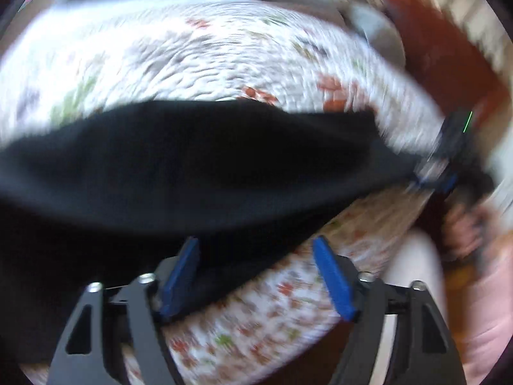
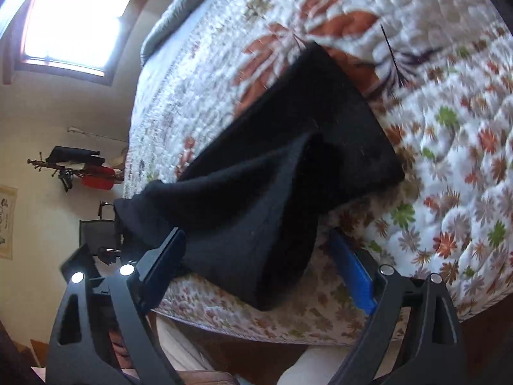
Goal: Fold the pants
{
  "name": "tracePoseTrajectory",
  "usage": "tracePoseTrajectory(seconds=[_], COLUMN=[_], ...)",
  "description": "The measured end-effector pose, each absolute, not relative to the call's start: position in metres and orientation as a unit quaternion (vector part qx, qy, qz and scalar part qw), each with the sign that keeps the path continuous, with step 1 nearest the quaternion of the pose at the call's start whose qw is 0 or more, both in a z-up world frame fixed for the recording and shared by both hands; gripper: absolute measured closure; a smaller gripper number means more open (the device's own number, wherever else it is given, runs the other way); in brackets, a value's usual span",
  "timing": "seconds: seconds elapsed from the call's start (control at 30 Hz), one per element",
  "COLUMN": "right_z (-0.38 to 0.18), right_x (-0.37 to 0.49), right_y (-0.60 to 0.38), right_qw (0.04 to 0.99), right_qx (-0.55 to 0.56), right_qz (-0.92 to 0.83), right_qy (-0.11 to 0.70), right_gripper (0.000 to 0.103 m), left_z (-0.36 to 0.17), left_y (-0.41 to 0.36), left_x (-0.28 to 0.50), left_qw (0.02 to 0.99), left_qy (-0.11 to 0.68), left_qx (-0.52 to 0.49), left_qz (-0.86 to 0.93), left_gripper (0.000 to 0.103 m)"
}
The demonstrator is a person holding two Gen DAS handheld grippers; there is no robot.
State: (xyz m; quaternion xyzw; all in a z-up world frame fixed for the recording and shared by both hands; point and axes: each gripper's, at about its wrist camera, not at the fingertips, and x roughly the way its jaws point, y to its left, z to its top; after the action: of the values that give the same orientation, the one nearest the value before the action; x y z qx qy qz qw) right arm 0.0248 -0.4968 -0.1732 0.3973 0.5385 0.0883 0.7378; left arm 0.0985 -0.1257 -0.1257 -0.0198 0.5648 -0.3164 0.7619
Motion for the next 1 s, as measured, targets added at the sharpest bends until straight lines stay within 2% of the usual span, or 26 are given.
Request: tracePoseTrajectory(seconds=[0.07, 0.23, 0.3, 0.33, 0.4, 0.5, 0.53, 0.57, 0.6, 0.63, 0.67, 0.73, 0.77, 1.0], right_z=[-0.175, -0.170, -0.169, -0.169, -0.171, -0.173, -0.171, -0.169, -0.167, -0.164, -0.162, -0.155, -0.150, -0.111], right_x=[0.022, 0.021, 0.020, 0.019, 0.020, 0.022, 0.023, 0.023, 0.023, 0.024, 0.025, 0.028, 0.030, 0.057], right_y=[-0.491, -0.480, -0.472, -0.471, -0.467, -0.463, -0.462, -0.460, -0.458, -0.457, -0.456, -0.454, -0.453, -0.451], right_qw=[0.742, 0.750, 0.754, 0.754, 0.755, 0.753, 0.755, 0.759, 0.761, 0.762, 0.762, 0.764, 0.767, 0.792], right_qx=[0.384, 0.354, 0.341, 0.338, 0.332, 0.329, 0.323, 0.315, 0.310, 0.308, 0.309, 0.305, 0.301, 0.262], right_qz=[0.088, 0.092, 0.106, 0.104, 0.108, 0.120, 0.121, 0.122, 0.125, 0.126, 0.128, 0.129, 0.132, 0.147], right_qy=[0.543, 0.551, 0.551, 0.553, 0.555, 0.557, 0.557, 0.557, 0.556, 0.555, 0.554, 0.554, 0.551, 0.531], right_gripper=[0.013, 0.015, 0.041, 0.046, 0.066, 0.077, 0.078, 0.080, 0.081, 0.082, 0.082, 0.085, 0.095, 0.096], left_z=[-0.123, -0.137, -0.141, -0.142, -0.147, -0.160, -0.166, -0.171, -0.173, -0.175, -0.177, -0.179, -0.177, -0.128], left_y=[-0.093, -0.025, -0.009, -0.003, 0.001, 0.002, 0.001, 0.003, 0.003, 0.004, 0.005, 0.011, 0.013, 0.009], left_x=[0.110, 0.148, 0.161, 0.168, 0.182, 0.199, 0.205, 0.207, 0.207, 0.206, 0.207, 0.206, 0.204, 0.175], left_qw=[0.762, 0.766, 0.754, 0.750, 0.744, 0.727, 0.718, 0.713, 0.711, 0.707, 0.701, 0.698, 0.700, 0.774], left_qy=[0.576, 0.597, 0.603, 0.604, 0.606, 0.627, 0.639, 0.646, 0.650, 0.651, 0.650, 0.641, 0.636, 0.549], left_qx=[-0.079, -0.134, -0.171, -0.186, -0.209, -0.224, -0.227, -0.231, -0.230, -0.234, -0.251, -0.281, -0.288, -0.274], left_qz=[-0.286, -0.198, -0.196, -0.195, -0.191, -0.165, -0.154, -0.146, -0.139, -0.144, -0.153, -0.153, -0.150, -0.152], left_gripper=[0.023, 0.023, 0.023, 0.023, 0.023, 0.023, 0.031, 0.052, 0.066, 0.091, 0.096, 0.098, 0.098, 0.098])
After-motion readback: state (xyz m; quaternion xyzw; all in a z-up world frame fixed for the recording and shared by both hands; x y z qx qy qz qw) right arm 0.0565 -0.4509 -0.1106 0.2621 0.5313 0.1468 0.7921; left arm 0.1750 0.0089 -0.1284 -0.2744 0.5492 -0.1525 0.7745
